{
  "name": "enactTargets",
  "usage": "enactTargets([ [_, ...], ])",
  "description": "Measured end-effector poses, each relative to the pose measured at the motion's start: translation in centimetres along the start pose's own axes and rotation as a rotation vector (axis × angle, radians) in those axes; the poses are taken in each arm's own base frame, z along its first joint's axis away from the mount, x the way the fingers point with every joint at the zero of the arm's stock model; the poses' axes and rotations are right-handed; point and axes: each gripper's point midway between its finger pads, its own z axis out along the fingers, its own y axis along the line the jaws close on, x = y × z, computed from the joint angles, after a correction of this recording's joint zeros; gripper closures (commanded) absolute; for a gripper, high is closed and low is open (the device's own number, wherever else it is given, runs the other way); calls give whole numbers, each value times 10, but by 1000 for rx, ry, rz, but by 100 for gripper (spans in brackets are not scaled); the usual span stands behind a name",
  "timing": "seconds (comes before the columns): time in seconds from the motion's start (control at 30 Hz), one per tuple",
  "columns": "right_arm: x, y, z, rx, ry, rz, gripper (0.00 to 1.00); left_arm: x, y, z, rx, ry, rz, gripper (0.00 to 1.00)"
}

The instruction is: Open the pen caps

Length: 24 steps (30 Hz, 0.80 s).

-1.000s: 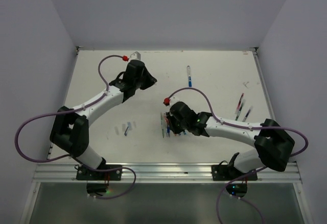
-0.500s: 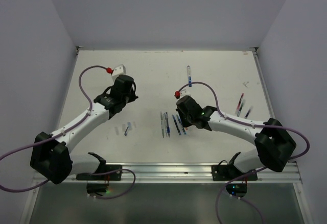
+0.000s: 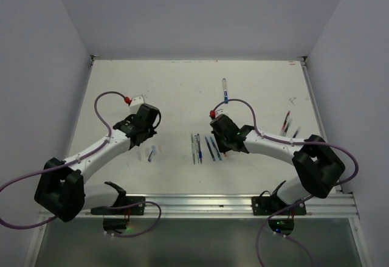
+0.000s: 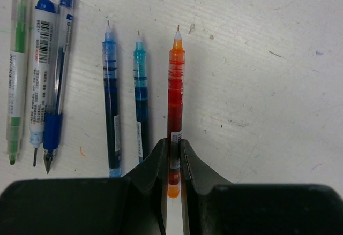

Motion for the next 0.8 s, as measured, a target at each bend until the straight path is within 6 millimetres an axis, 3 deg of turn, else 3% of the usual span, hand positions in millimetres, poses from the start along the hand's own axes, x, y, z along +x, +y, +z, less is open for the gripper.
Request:
enactTargets([
  [0.8,12,2,15,-6,50,0,98,34,38,-5,-50,2,-80,100],
])
